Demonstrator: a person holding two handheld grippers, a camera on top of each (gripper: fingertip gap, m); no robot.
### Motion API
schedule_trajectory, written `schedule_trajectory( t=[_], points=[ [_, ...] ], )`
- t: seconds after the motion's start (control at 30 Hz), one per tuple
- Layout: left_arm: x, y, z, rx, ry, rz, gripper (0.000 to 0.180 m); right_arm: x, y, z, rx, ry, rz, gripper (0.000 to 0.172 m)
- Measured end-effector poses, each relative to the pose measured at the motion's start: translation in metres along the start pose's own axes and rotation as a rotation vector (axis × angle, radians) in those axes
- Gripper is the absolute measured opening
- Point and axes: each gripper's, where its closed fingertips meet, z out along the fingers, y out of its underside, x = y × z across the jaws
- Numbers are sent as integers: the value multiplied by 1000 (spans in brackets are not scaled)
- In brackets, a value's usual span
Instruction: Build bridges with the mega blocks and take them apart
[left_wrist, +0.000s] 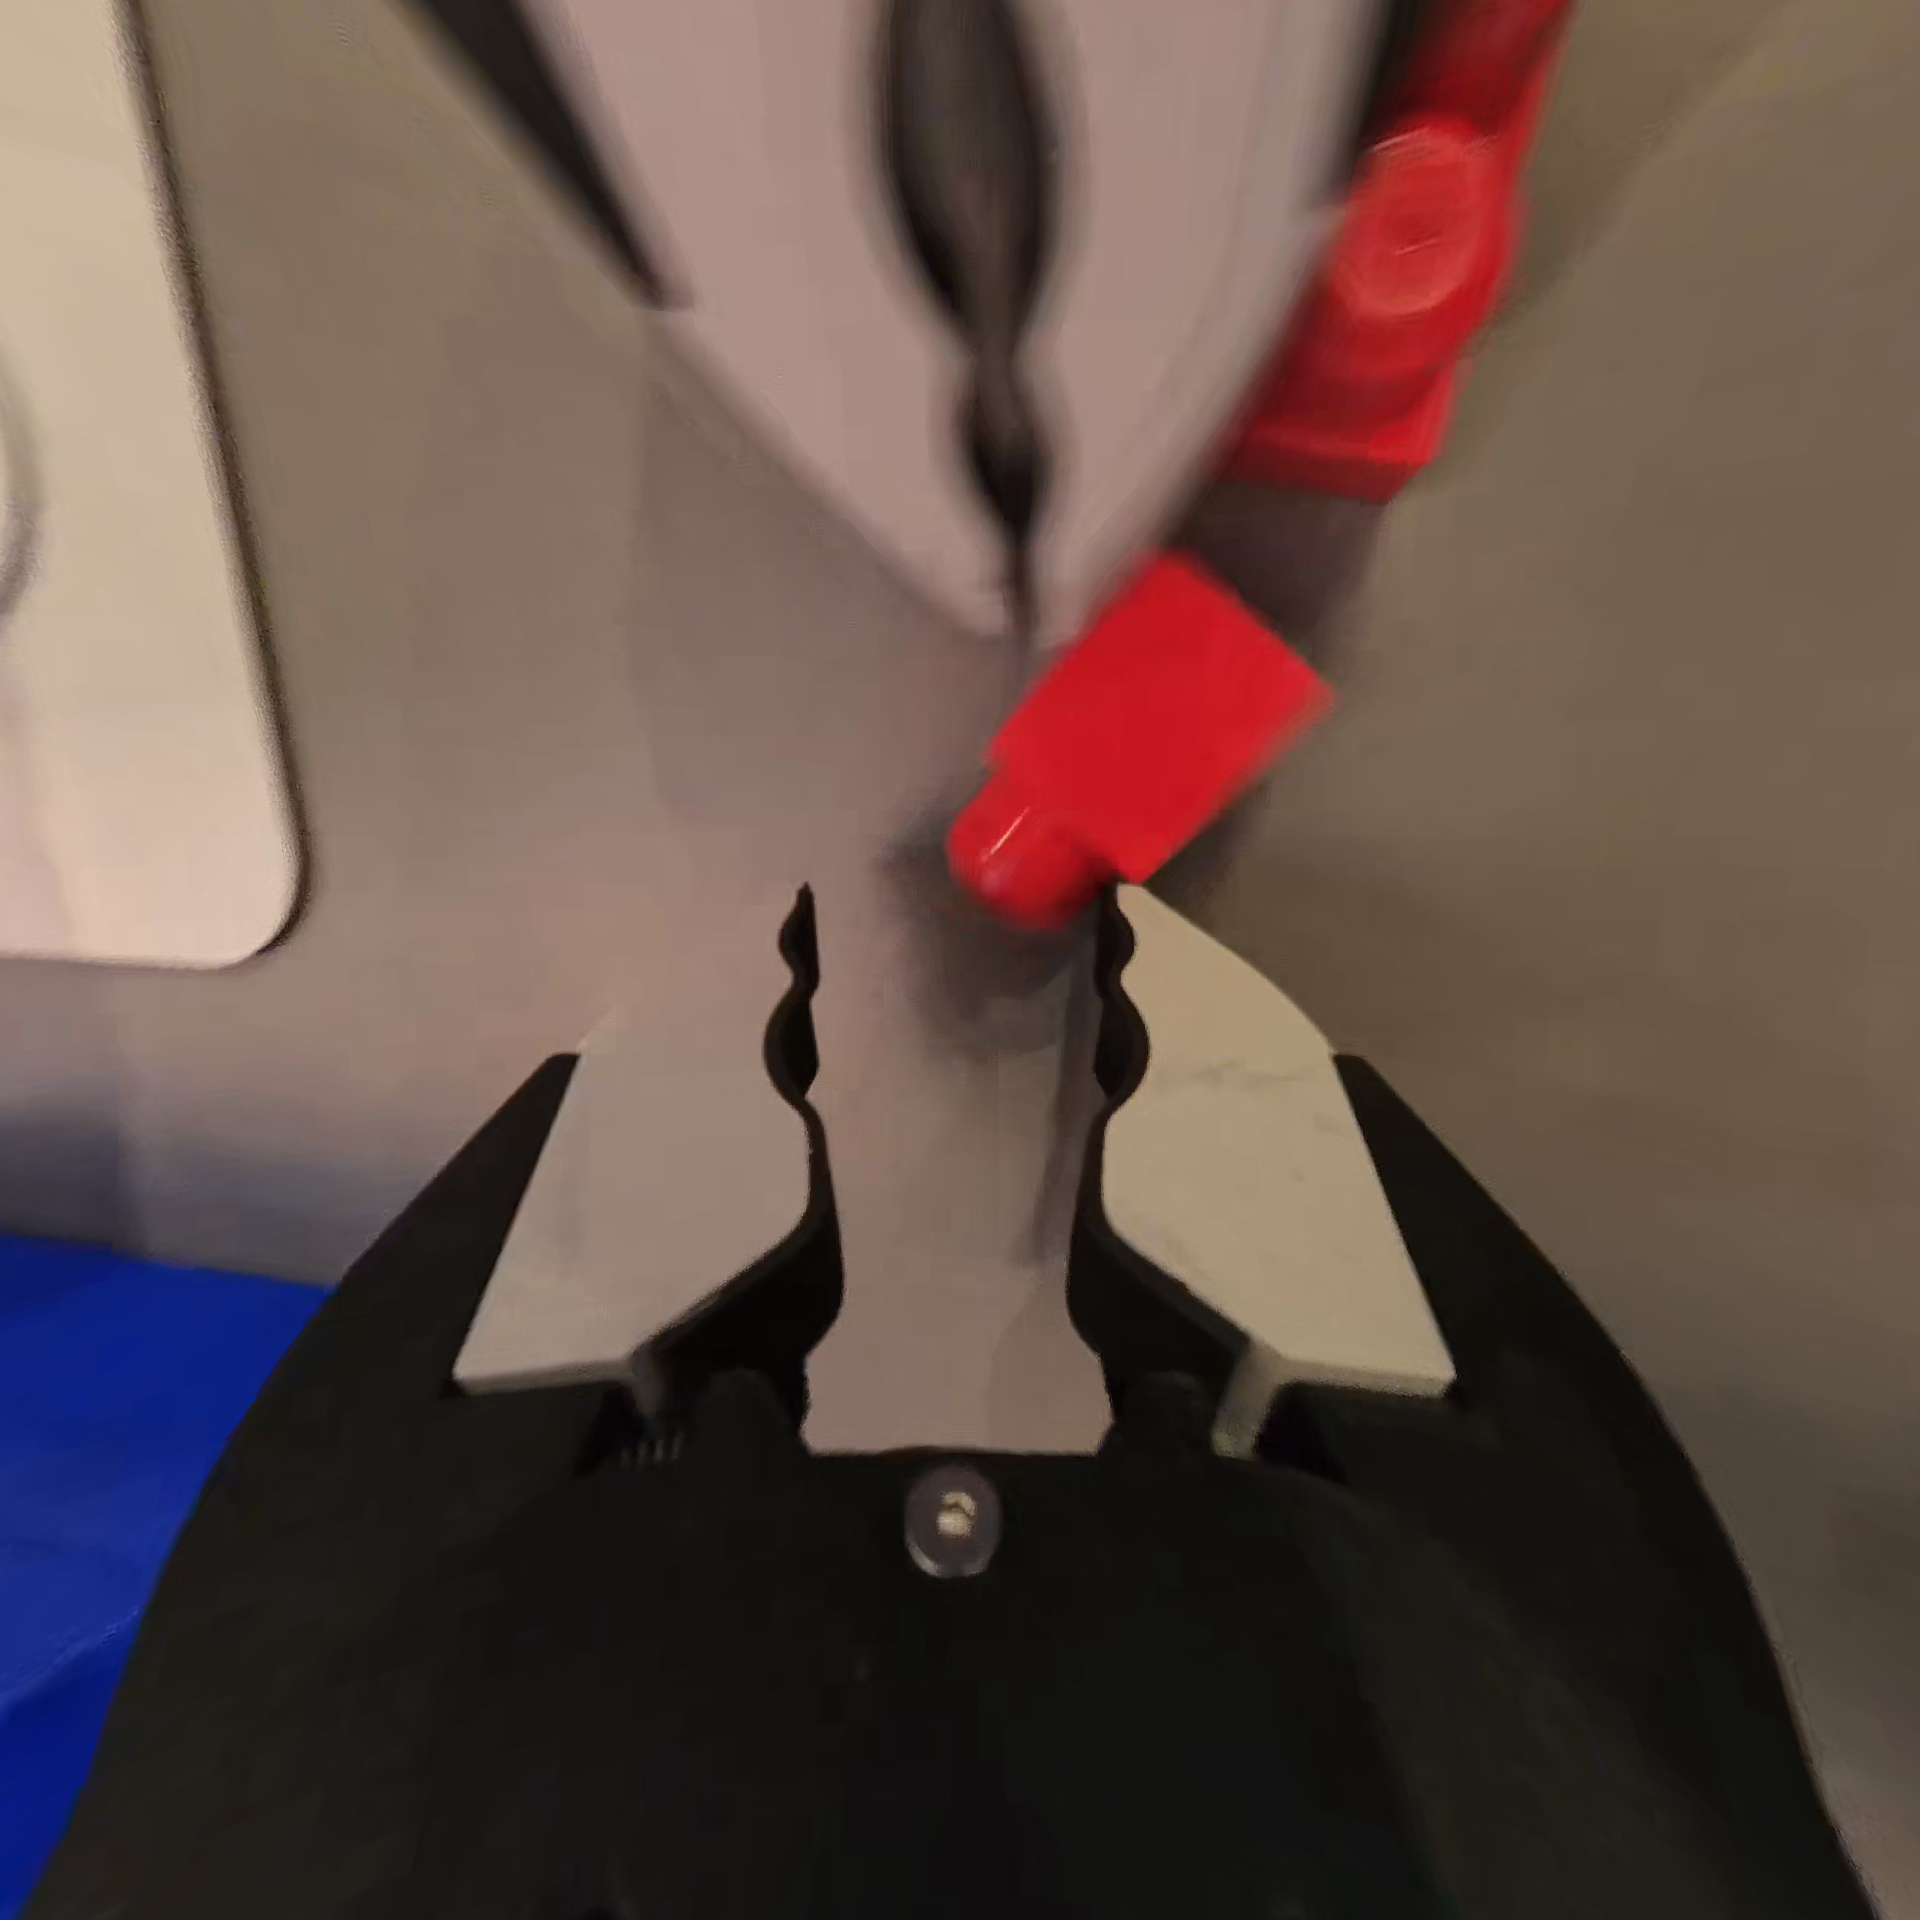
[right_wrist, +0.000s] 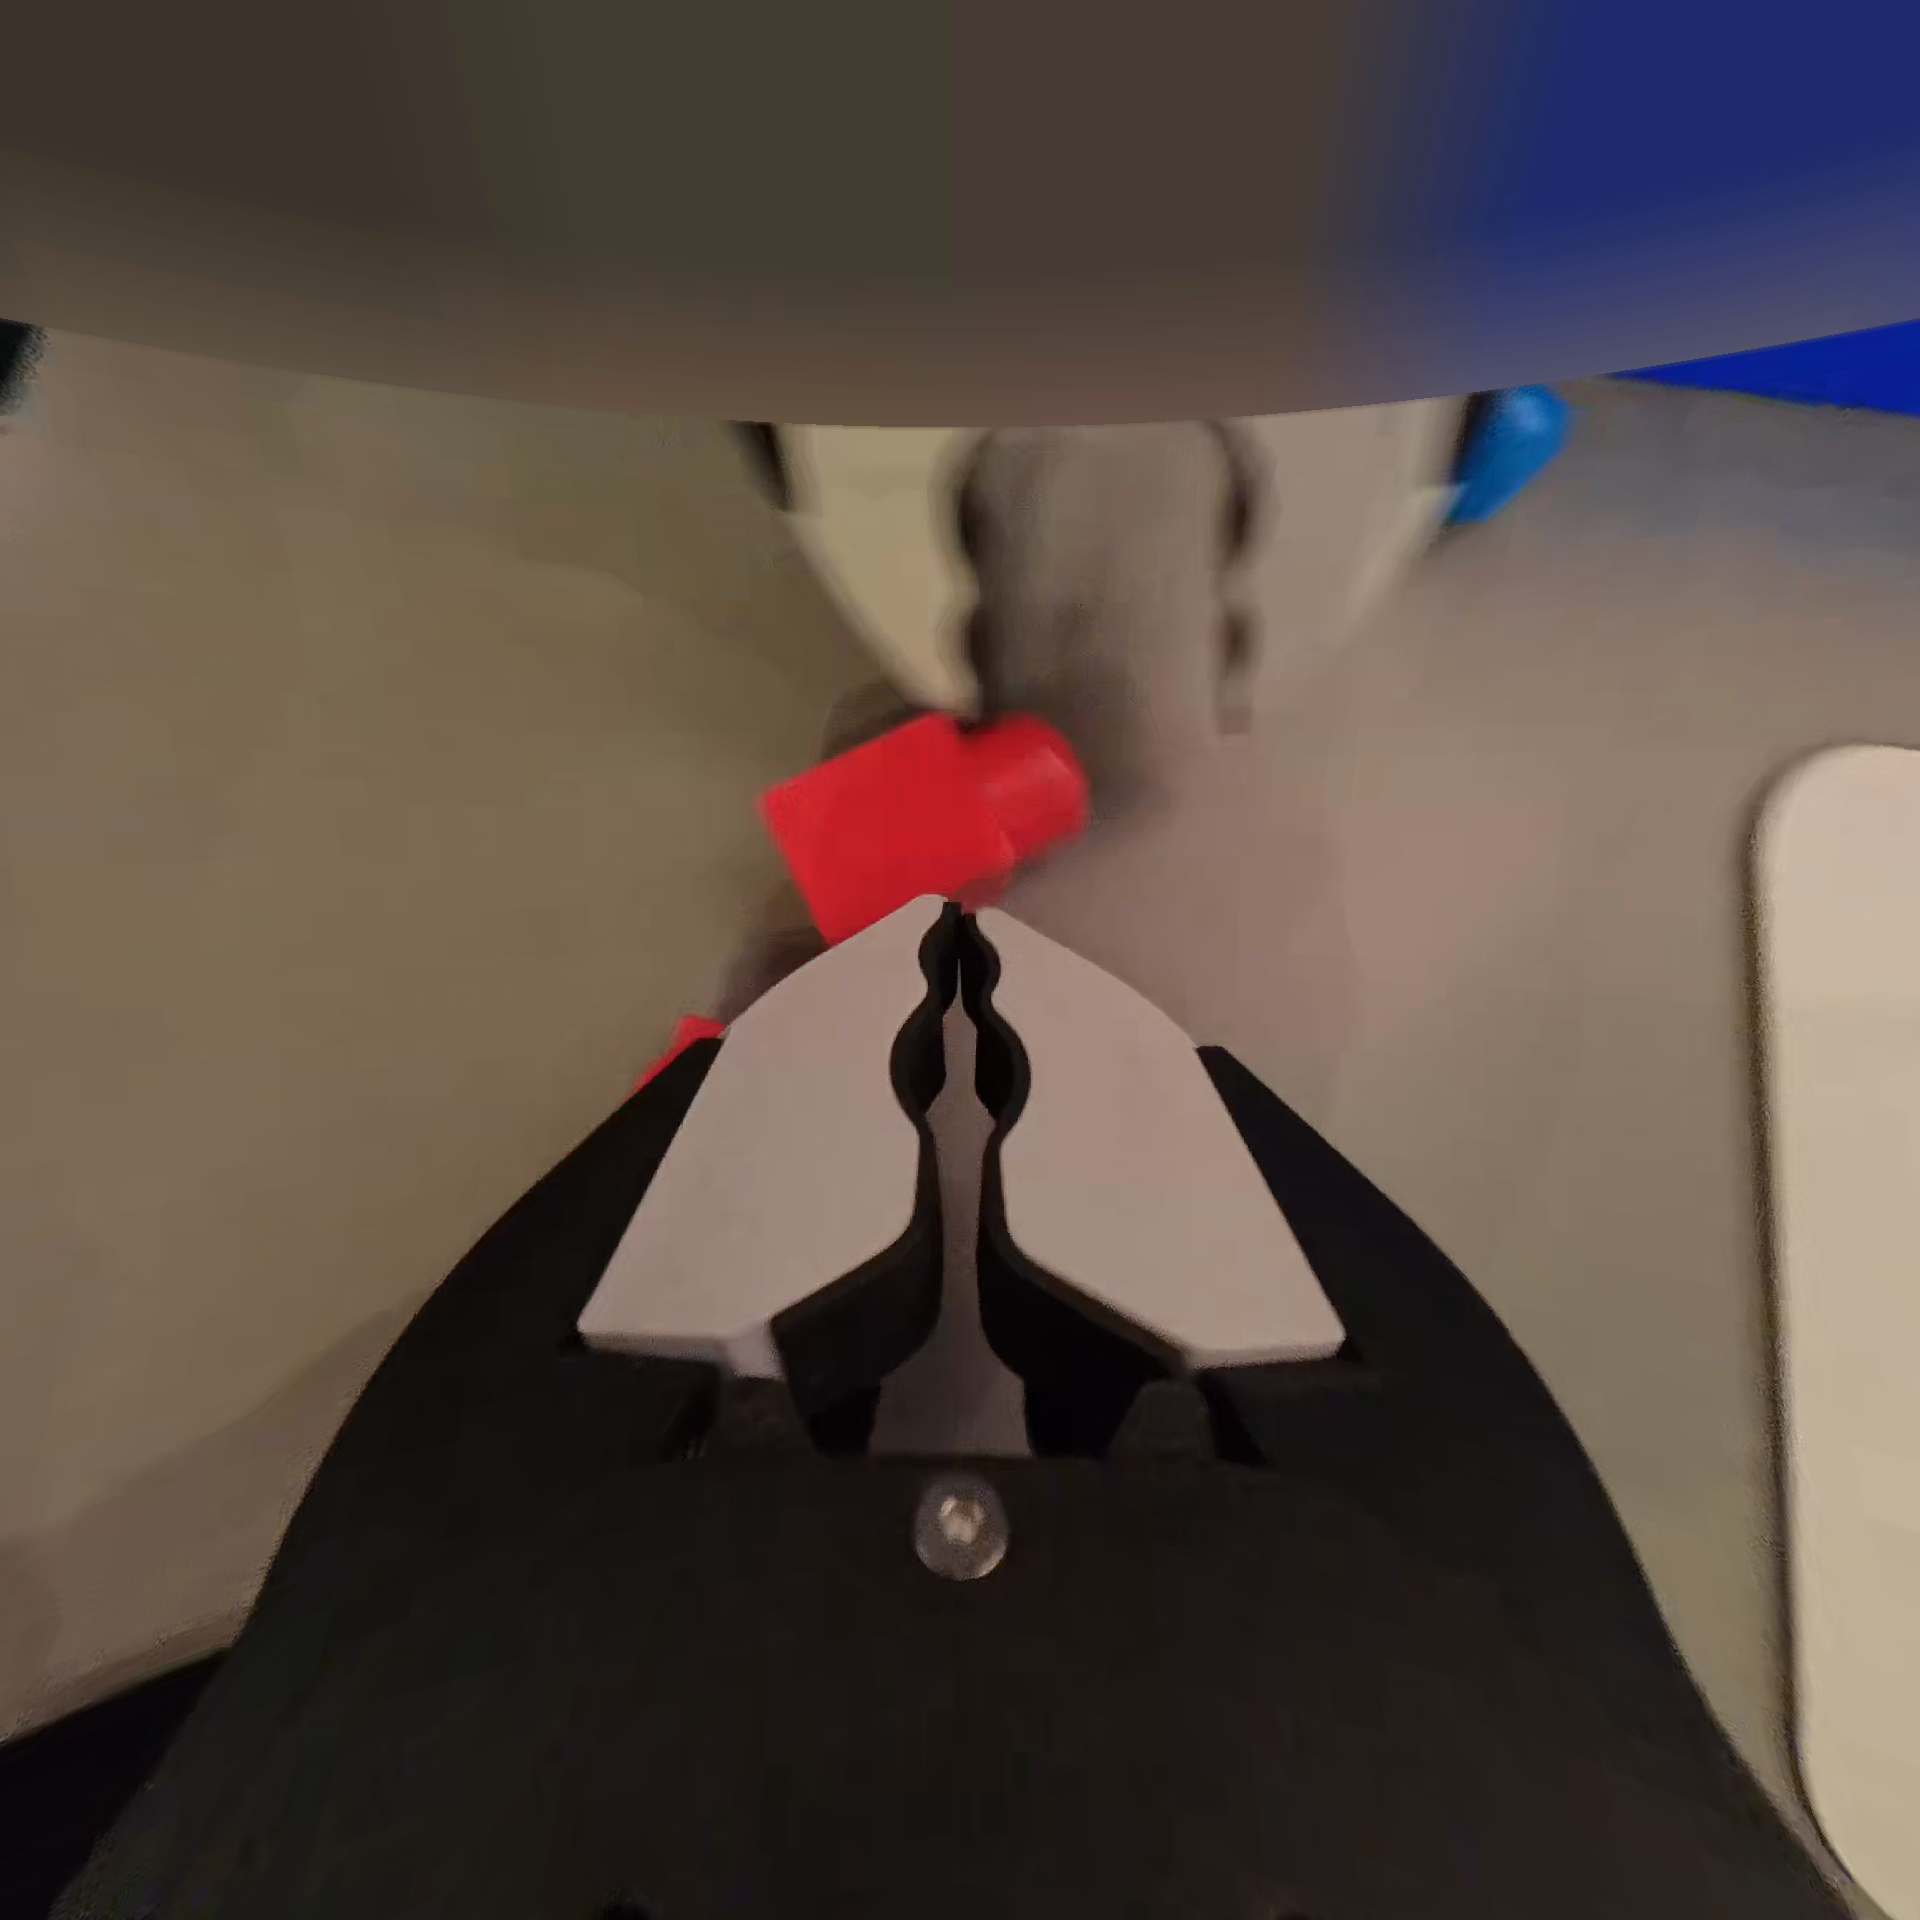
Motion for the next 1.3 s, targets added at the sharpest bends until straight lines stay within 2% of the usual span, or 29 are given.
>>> schedule_trajectory(
  t=[0.03, 0.07, 0.1, 0.2, 0.3, 0.37, 0.47, 0.6, 0.7, 0.77, 0.9, 1.03, 1.2, 1.3],
  points=[
    [-14, 5, -1, -41, -73, -24, 40, -7, -4, 0, 7, -40, -2, 0],
    [-34, 11, -7, -81, -189, -55, 41, -5, -9, -3, 41, -26, 2, 0],
    [-44, 12, -15, -76, -246, -79, 40, 1, -12, -7, 78, -1, 22, 0],
    [-40, 21, -36, -58, -249, -184, 43, 11, -6, -19, 136, 6, 103, 0],
    [-18, 30, -51, 24, -183, -311, 53, 17, -1, -27, 154, 60, 91, 0],
    [-20, 47, -54, 29, -222, -416, 58, 20, 0, -26, 163, 70, 95, 0],
    [-32, 73, -51, 37, -278, -577, 64, 16, 4, -19, 153, 60, 85, 0],
    [-43, 85, -40, 88, -221, -711, 73, 14, 3, -17, 148, 78, 54, 0],
    [-48, 84, -26, 114, -148, -756, 101, 16, 3, -17, 158, 78, 60, 0],
    [-45, 77, -17, 153, -65, -752, 102, 18, 3, -20, 174, 87, 65, 0],
    [-30, 55, -9, 268, 103, -708, 84, 19, 3, -22, 196, 73, 80, 0],
    [-10, 26, -14, 345, 209, -637, 76, 22, 5, -22, 203, 69, 90, 0],
    [-10, 17, -9, 303, 200, -561, 85, 31, 4, -25, 214, 117, 111, 0],
    [-17, 9, -15, 330, 224, -549, 76, 26, 2, -25, 217, 85, 100, 0]
  ],
)
